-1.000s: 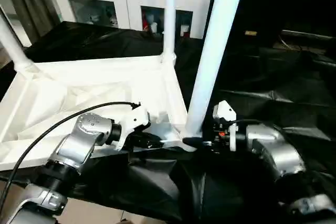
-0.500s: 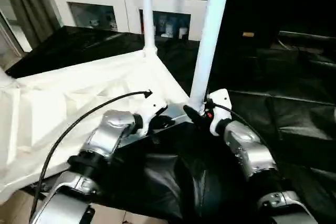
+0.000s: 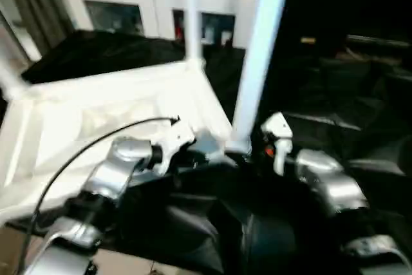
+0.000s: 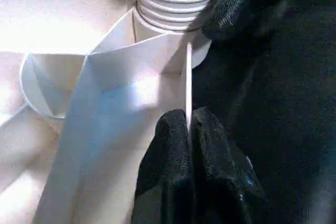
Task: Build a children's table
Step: Rotate leg to tighten
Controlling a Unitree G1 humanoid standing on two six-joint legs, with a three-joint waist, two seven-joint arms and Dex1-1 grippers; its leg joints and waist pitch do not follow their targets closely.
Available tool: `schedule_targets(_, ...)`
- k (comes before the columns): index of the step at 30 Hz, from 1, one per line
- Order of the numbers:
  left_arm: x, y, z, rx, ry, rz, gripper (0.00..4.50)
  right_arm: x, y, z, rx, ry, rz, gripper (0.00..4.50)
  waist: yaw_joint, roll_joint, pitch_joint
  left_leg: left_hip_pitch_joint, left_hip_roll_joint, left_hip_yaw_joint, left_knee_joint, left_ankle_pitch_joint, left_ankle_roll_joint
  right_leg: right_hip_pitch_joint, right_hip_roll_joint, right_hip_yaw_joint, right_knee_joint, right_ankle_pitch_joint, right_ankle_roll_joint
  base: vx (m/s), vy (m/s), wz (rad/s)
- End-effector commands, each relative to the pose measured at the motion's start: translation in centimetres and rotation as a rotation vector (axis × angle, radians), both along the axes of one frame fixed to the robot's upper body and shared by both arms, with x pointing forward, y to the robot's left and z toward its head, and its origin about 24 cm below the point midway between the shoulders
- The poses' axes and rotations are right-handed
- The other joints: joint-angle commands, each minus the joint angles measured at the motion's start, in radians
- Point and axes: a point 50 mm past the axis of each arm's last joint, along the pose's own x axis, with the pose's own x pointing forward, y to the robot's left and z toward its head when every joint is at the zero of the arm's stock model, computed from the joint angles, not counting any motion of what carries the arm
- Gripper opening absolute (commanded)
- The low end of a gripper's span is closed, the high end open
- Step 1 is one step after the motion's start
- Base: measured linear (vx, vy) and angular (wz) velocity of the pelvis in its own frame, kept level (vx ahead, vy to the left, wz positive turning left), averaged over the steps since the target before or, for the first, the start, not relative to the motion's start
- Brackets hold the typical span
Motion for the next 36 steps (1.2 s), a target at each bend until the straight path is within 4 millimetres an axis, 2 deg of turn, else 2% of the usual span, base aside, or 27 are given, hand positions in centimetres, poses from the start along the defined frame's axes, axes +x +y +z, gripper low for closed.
schedule_targets(1,-1.1,-0.8,0.1,-0.039,0.050,-0.116,0.00,-0.5,0.4,0.4,0.014,0.005,0.097,3.92,0.002,-0.012,-0.054,0.009,0.020,0.000,-0.051,-0.173,0.077,0.046,-0.034,0.026,-0.060,-0.059,-0.255,0.000,0.000,0.00)
schedule_targets(4,-1.4,-0.4,0.2,-0.040,0.056,-0.126,0.00,-0.5,-0.1,0.7,0.017,0.007,0.110,3.92,0.005,-0.013,-0.051,0.011,0.022,-0.002,-0.055,-0.195,0.062,0.044,-0.034,0.027,-0.062,-0.096,-0.254,0.000,0.000,0.00)
schedule_targets(8,-1.3,0.0,0.4,-0.042,0.050,-0.113,0.00,-0.8,-0.4,0.7,0.013,0.033,0.149,3.92,0.005,-0.023,-0.047,0.011,0.020,-0.002,-0.058,-0.215,0.047,0.044,-0.037,0.029,-0.067,-0.148,-0.236,0.000,0.000,0.00)
schedule_targets(10,-1.3,0.1,0.4,-0.044,0.047,-0.106,0.00,-1.0,-0.3,0.6,0.018,0.043,0.158,3.60,0.006,-0.023,-0.048,0.011,0.021,-0.002,-0.057,-0.202,0.048,0.044,-0.038,0.030,-0.066,-0.139,-0.232,0.000,0.000,0.00)
schedule_targets(11,-1.2,0.1,0.4,-0.045,0.045,-0.101,0.00,-1.0,-0.2,0.6,0.023,0.047,0.162,3.60,0.006,-0.026,-0.047,0.009,0.019,-0.002,-0.056,-0.188,0.052,0.045,-0.038,0.030,-0.065,-0.127,-0.234,0.000,0.000,0.00)
schedule_targets(12,-1.2,0.1,0.5,-0.049,0.042,-0.094,0.00,-1.1,-0.1,0.5,0.028,0.056,0.166,3.60,0.006,-0.026,-0.047,0.009,0.019,-0.002,-0.055,-0.182,0.055,0.044,-0.037,0.030,-0.064,-0.122,-0.235,0.000,0.000,0.00)
schedule_targets(15,-1.1,0.1,0.4,-0.057,0.036,-0.072,0.00,-1.4,0.3,0.2,0.041,0.078,0.171,3.17,0.006,-0.021,-0.049,0.010,0.019,-0.002,-0.054,-0.168,0.058,0.044,-0.037,0.029,-0.062,-0.104,-0.240,0.000,0.000,0.00)
schedule_targets(18,-0.9,0.0,0.2,-0.053,0.021,-0.035,0.00,-1.6,0.6,-0.3,0.040,0.086,0.143,3.08,0.007,-0.021,-0.050,0.009,0.018,-0.001,-0.053,-0.167,0.056,0.045,-0.036,0.029,-0.062,-0.091,-0.241,0.000,0.000,0.00)
schedule_targets(19,-0.6,-0.1,0.0,-0.042,0.002,0.008,0.00,-1.6,0.9,-0.8,0.037,0.088,0.094,2.96,0.007,-0.022,-0.049,0.009,0.018,-0.002,-0.054,-0.170,0.055,0.045,-0.036,0.029,-0.062,-0.096,-0.240,0.000,0.000,0.00)
schedule_targets(21,-0.3,-0.3,-0.1,-0.034,-0.011,0.041,0.00,-1.4,1.1,-1.2,0.031,0.089,0.036,2.83,0.005,-0.015,-0.048,0.010,0.018,-0.004,-0.057,-0.195,0.040,0.044,-0.038,0.029,-0.067,-0.135,-0.232,0.000,0.000,0.00)
schedule_targets(24,0.9,-1.0,-0.4,-0.024,-0.042,0.169,0.00,-0.6,1.9,-2.4,0.010,0.076,-0.170,2.78,-0.006,-0.017,-0.042,0.015,0.016,-0.007,-0.066,-0.267,-0.007,0.038,-0.040,0.032,-0.082,-0.265,-0.195,0.000,0.000,0.00)
schedule_targets(25,1.2,-1.3,-0.4,-0.028,-0.052,0.203,0.00,-0.5,2.3,-2.7,0.008,0.080,-0.226,2.77,-0.007,-0.017,-0.042,0.015,0.015,-0.009,-0.068,-0.277,-0.013,0.039,-0.041,0.031,-0.083,-0.287,-0.187,0.000,0.000,0.00)
schedule_targets(26,1.6,-1.9,-0.5,-0.029,-0.066,0.241,0.00,-0.1,2.9,-3.2,0.001,0.080,-0.325,2.76,-0.006,-0.007,-0.044,0.016,0.014,-0.011,-0.068,-0.285,-0.020,0.039,-0.041,0.032,-0.084,-0.301,-0.178,0.000,0.000,0.00)
schedule_targets(27,2.0,-2.7,-0.5,-0.029,-0.079,0.279,0.00,0.2,3.6,-3.7,-0.007,0.086,-0.427,2.76,-0.013,-0.006,-0.040,0.017,0.013,-0.011,-0.071,-0.301,-0.033,0.032,-0.039,0.033,-0.088,-0.318,-0.169,0.000,0.000,0.00)
schedule_targets(28,2.0,-2.7,-0.5,-0.029,-0.079,0.279,0.00,0.2,3.6,-3.7,-0.007,0.086,-0.427,2.76,-0.014,-0.009,-0.040,0.017,0.011,-0.013,-0.072,-0.310,-0.038,0.034,-0.040,0.031,-0.091,-0.340,-0.161,0.000,0.000,0.00)
schedule_targets(29,2.5,-3.5,-0.3,-0.039,-0.094,0.328,0.00,0.5,4.2,-4.0,-0.018,0.102,-0.516,2.76,-0.013,-0.008,-0.043,0.016,0.011,-0.016,-0.073,-0.313,-0.040,0.039,-0.041,0.031,-0.090,-0.350,-0.149,0.000,0.000,0.00)
schedule_targets(30,2.8,-4.0,-0.2,-0.045,-0.099,0.346,0.00,0.7,4.6,-4.2,-0.025,0.105,-0.551,2.76,-0.014,-0.008,-0.042,0.021,0.012,-0.013,-0.072,-0.328,-0.041,0.030,-0.039,0.033,-0.094,-0.351,-0.148,0.000,0.000,0.00)
schedule_targets(31,3.0,-4.5,-0.1,-0.052,-0.108,0.364,0.00,0.8,5.1,-4.1,-0.028,0.101,-0.569,2.76,-0.016,-0.009,-0.040,0.020,0.010,-0.014,-0.073,-0.340,-0.040,0.030,-0.038,0.033,-0.095,-0.364,-0.145,0.000,0.000,0.00)
schedule_targets(33,3.1,-5.0,0.0,-0.056,-0.117,0.366,0.00,0.9,5.6,-4.0,-0.032,0.087,-0.563,2.76,-0.013,-0.009,-0.044,0.020,0.009,-0.013,-0.071,-0.333,-0.034,0.033,-0.039,0.034,-0.097,-0.365,-0.135,0.000,0.000,0.00)
schedule_targets(35,3.0,-6.0,0.0,-0.054,-0.130,0.331,0.00,1.2,6.7,-3.4,0.000,0.066,-0.531,2.76,-0.010,-0.005,-0.047,0.016,0.009,-0.011,-0.069,-0.313,-0.016,0.034,-0.037,0.035,-0.095,-0.321,-0.136,0.000,0.000,0.00)
schedule_targets(36,3.0,-6.0,0.0,-0.054,-0.130,0.331,0.00,1.2,6.7,-3.4,0.000,0.066,-0.531,3.32,-0.009,-0.004,-0.050,0.015,0.008,-0.010,-0.067,-0.297,-0.009,0.037,-0.037,0.035,-0.092,-0.291,-0.141,0.000,0.000,0.00)
